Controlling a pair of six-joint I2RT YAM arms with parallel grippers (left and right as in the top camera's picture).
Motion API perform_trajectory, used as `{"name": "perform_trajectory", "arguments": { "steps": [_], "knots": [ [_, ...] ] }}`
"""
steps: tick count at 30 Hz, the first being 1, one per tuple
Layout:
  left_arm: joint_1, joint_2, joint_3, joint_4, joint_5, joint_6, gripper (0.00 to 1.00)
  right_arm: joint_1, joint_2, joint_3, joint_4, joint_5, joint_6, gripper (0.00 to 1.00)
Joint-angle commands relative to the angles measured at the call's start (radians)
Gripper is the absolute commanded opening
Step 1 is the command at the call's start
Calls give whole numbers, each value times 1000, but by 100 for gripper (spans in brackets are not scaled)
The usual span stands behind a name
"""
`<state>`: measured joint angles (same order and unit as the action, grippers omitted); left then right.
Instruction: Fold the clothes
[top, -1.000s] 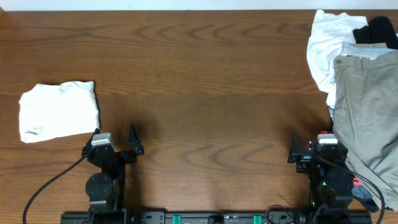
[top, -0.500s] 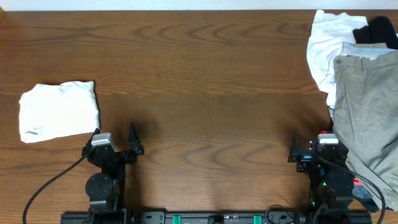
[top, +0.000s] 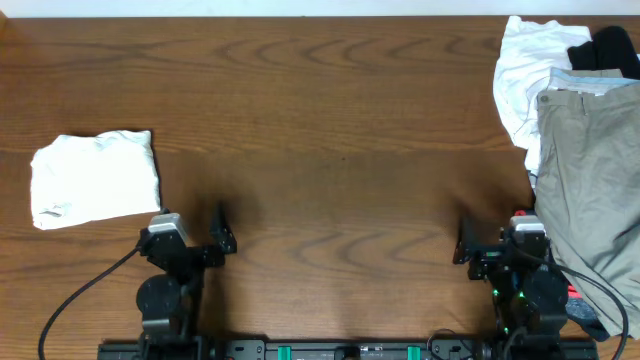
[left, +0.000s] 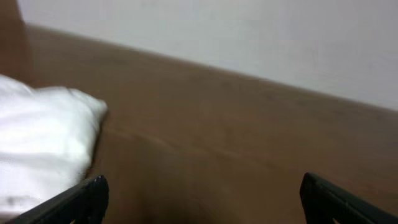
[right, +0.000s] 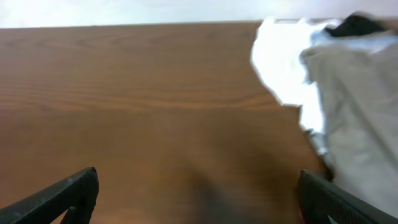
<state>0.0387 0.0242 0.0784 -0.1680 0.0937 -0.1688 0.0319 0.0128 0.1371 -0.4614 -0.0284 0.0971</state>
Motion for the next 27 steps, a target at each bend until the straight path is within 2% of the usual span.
{"name": "perform_trajectory", "arguments": {
  "steps": [1, 8, 13, 16, 19, 23, 27],
  "knots": [
    [5, 37, 72, -94, 70, -32, 98, -7, 7, 72, -28, -49, 68, 99],
    [5, 200, 319, -208, 140, -31, 98, -7, 136, 268, -59, -21, 66, 99],
    [5, 376, 555, -305, 146, -18, 98, -7, 372, 474, -130, -36, 52, 99],
    [5, 486, 682, -380, 146, 25, 98, -7, 536, 622, -200, -74, -19, 99],
    [5, 599, 809, -510, 146, 45, 98, -7, 711, 799, -344, -77, -74, 99],
    [5, 755, 1000, -795, 150, 45, 98, -7, 913, 1023, -562, -77, -106, 99],
    [5, 856, 1100, -948, 150, 68, 98, -7, 1032, 1106, -626, -72, -106, 99]
  ]
}}
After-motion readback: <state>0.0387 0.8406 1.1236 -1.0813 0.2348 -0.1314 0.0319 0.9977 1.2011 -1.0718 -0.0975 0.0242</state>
